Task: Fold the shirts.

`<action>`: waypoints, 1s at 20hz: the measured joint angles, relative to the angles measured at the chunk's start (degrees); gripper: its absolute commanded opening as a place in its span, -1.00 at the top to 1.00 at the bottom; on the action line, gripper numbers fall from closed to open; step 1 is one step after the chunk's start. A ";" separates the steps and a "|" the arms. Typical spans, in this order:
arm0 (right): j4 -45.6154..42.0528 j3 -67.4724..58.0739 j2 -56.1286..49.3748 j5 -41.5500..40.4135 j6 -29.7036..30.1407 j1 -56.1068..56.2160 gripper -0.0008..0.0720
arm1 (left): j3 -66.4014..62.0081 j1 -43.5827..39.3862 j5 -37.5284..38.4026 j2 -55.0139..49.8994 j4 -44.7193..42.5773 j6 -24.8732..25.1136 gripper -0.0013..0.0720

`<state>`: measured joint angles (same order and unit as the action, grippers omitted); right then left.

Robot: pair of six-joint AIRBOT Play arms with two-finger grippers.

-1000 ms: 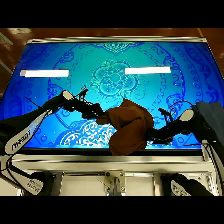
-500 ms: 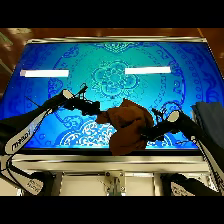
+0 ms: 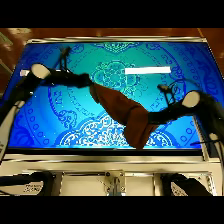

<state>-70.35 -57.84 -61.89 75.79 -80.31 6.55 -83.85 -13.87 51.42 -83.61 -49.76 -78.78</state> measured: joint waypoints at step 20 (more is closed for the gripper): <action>-6.29 -40.63 15.19 21.66 -4.79 0.11 0.79 | -15.58 2.82 10.45 36.94 -29.38 -3.61 0.88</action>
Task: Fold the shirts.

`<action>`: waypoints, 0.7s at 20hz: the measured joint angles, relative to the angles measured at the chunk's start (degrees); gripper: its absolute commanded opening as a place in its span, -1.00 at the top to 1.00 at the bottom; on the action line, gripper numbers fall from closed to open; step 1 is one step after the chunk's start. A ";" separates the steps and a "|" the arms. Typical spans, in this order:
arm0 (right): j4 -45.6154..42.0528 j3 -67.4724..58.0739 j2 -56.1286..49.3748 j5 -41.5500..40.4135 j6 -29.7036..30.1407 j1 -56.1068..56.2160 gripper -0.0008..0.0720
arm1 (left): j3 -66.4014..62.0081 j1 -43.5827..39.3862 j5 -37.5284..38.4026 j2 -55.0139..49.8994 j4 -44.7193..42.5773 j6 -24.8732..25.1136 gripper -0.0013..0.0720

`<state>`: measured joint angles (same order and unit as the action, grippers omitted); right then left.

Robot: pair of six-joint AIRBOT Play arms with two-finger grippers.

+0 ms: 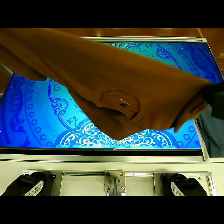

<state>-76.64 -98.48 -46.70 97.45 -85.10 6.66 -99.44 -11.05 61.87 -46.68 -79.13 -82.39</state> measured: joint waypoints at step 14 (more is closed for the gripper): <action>5.11 6.23 -27.28 -17.88 0.11 -0.02 0.79 | 39.45 -0.02 11.85 0.11 6.91 -3.39 0.88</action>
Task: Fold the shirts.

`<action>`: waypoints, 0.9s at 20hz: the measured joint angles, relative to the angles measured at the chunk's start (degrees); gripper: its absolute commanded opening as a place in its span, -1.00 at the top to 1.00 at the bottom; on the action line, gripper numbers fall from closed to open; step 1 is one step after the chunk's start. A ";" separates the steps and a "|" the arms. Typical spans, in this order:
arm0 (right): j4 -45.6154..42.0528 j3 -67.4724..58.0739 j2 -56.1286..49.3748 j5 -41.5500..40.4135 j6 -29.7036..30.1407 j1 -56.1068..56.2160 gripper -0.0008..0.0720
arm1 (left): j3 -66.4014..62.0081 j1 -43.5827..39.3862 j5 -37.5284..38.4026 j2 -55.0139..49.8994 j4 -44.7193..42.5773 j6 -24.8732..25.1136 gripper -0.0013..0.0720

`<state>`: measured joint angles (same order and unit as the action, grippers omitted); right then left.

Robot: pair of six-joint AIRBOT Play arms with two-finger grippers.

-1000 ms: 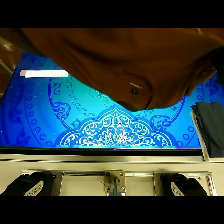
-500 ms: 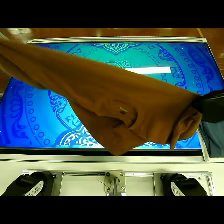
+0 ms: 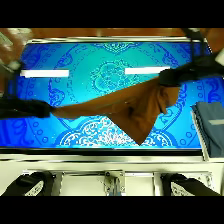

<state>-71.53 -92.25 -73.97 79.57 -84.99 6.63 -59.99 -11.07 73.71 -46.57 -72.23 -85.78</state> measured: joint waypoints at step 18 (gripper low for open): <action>0.79 11.50 -14.60 8.90 0.42 -15.52 -0.71 | 21.33 0.00 -13.42 -7.50 17.84 3.87 0.88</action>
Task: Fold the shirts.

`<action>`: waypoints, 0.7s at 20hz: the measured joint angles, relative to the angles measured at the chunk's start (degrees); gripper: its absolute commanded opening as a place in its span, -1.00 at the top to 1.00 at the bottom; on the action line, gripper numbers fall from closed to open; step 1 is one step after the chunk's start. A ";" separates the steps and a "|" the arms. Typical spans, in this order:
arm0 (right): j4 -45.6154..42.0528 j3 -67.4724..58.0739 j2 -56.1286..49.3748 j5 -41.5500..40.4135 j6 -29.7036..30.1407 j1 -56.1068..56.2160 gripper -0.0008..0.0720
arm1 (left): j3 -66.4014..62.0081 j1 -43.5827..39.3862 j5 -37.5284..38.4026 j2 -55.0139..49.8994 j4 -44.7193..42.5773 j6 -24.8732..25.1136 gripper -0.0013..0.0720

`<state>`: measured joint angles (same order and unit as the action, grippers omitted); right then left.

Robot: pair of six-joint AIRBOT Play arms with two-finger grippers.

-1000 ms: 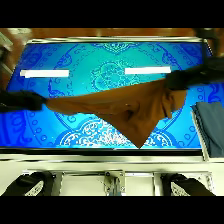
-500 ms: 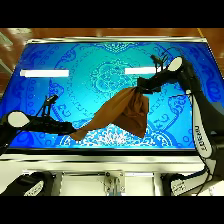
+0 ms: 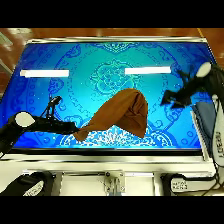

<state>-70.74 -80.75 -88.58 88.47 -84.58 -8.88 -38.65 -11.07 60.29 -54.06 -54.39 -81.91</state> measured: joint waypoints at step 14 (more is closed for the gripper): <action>15.28 39.34 10.21 -30.47 -3.45 9.75 -0.70 | -5.09 0.00 0.04 -0.07 -0.02 1.40 0.88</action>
<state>-55.46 -41.41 -78.37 58.00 -88.03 0.86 -43.75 -11.07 60.34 -54.13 -54.41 -80.51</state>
